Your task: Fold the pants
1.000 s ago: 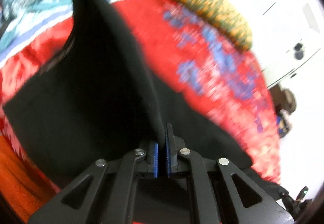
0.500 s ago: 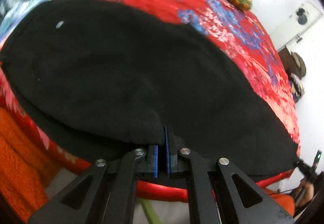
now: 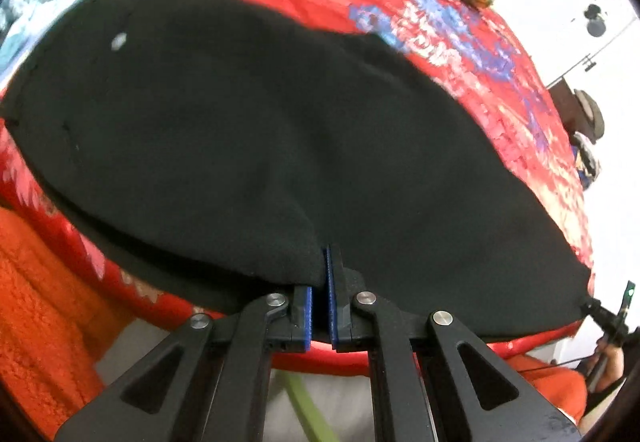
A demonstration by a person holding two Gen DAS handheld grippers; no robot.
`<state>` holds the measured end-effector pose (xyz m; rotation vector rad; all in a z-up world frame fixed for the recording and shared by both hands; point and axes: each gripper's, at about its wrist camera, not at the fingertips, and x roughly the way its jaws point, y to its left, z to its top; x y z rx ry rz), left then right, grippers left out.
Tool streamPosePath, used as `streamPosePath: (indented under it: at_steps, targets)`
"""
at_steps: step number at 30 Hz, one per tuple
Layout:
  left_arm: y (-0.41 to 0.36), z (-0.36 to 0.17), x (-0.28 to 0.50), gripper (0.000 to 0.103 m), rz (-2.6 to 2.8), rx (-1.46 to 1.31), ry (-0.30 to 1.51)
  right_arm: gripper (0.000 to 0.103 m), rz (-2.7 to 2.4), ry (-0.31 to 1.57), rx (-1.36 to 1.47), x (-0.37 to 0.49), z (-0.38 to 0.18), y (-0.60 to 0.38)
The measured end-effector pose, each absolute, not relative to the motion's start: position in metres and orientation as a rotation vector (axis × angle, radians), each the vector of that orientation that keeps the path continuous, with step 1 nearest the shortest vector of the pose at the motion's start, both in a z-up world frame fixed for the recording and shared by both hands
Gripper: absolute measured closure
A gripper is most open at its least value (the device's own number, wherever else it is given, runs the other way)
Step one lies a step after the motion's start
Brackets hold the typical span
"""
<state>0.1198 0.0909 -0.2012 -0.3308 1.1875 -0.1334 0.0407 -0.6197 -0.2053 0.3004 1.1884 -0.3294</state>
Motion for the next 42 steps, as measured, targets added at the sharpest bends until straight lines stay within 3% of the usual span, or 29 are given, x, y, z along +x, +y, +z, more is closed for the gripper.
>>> streamPosePath:
  at_steps: [13, 21, 23, 24, 25, 27, 28, 29, 30, 34, 37, 42]
  targets:
    - [0.091, -0.188, 0.102, 0.099, -0.172, -0.288, 1.163, 0.095, -0.372, 1.215, 0.26, 0.041, -0.204, -0.619]
    - [0.082, -0.213, 0.101, 0.099, -0.145, -0.186, 1.239, 0.094, -0.394, 1.239, 0.212, 0.051, -0.208, -0.611]
    - [0.082, -0.212, 0.099, 0.099, -0.145, -0.174, 1.239, 0.076, -0.411, 1.229, 0.199, 0.049, -0.204, -0.611]
    - [0.082, -0.213, 0.099, 0.098, -0.148, -0.17, 1.243, 0.056, -0.423, 1.221, 0.198, 0.048, -0.202, -0.612]
    - [0.082, -0.214, 0.1, 0.097, -0.15, -0.165, 1.246, 0.029, -0.428, 1.201, 0.21, 0.046, -0.198, -0.613]
    - [0.082, -0.211, 0.098, 0.081, -0.132, -0.142, 1.243, 0.011, -0.447, 1.165, 0.223, 0.041, -0.188, -0.614]
    - [0.081, -0.21, 0.097, 0.074, -0.123, -0.13, 1.245, 0.011, -0.466, 1.133, 0.218, 0.037, -0.18, -0.613]
    - [0.082, -0.208, 0.096, 0.054, -0.107, -0.112, 1.244, 0.011, -0.483, 1.115, 0.206, 0.035, -0.174, -0.61]
    - [0.086, -0.204, 0.093, 0.041, -0.093, -0.11, 1.239, 0.011, -0.503, 1.096, 0.18, 0.033, -0.167, -0.605]
    - [0.121, -0.171, 0.083, 0.04, -0.033, -0.229, 1.158, 0.011, -0.477, 1.001, 0.084, 0.029, -0.141, -0.556]
    - [0.16, -0.152, 0.109, 0.026, 0.051, -0.285, 1.072, 0.011, -0.329, 0.96, 0.07, 0.037, -0.139, -0.497]
    - [0.185, -0.161, 0.17, 0.027, 0.01, -0.217, 1.081, 0.011, -0.113, 0.985, 0.115, 0.068, -0.172, -0.408]
